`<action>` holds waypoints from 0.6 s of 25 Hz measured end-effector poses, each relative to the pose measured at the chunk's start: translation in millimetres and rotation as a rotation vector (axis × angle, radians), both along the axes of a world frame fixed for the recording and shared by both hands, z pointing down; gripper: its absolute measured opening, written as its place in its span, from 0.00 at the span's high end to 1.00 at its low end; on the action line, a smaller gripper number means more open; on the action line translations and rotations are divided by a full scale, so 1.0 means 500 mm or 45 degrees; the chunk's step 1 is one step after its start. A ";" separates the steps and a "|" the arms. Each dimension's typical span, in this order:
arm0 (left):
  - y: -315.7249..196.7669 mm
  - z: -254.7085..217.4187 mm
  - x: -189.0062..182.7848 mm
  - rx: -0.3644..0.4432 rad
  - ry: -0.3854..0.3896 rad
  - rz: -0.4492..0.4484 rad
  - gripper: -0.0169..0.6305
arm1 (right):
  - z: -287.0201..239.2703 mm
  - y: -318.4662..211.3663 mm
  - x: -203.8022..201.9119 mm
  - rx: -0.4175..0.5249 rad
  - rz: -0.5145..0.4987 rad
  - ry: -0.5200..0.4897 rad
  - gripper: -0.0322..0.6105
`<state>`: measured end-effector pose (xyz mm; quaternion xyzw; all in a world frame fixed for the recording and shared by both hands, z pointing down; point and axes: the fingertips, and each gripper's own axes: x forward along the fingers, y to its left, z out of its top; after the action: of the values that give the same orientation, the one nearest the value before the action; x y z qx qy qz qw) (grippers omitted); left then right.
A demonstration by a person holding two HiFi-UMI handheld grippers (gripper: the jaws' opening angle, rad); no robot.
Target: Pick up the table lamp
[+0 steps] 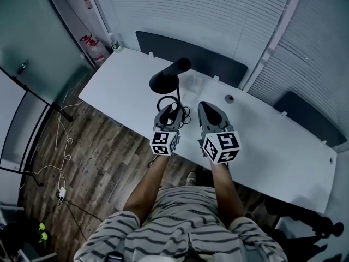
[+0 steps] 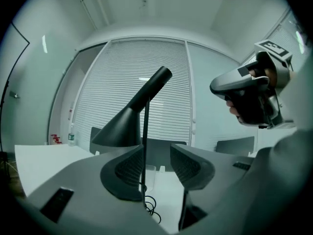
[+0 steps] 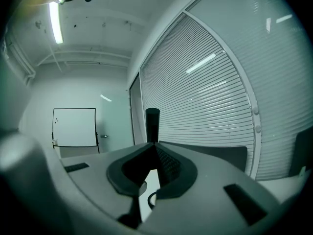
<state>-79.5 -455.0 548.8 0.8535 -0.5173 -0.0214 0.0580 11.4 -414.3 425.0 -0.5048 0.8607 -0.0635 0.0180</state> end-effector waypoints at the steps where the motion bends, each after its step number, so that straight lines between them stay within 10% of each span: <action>1: -0.010 0.007 0.004 0.004 0.013 0.009 0.74 | 0.002 -0.004 0.002 -0.002 0.000 -0.001 0.93; 15: -0.122 0.109 0.011 -0.079 -0.068 -0.056 0.74 | 0.023 -0.047 0.036 -0.024 0.002 0.004 0.93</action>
<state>-73.8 -516.0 603.4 0.8400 -0.5379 0.0161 0.0700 29.2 -437.9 436.4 -0.5058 0.8597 -0.0707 0.0119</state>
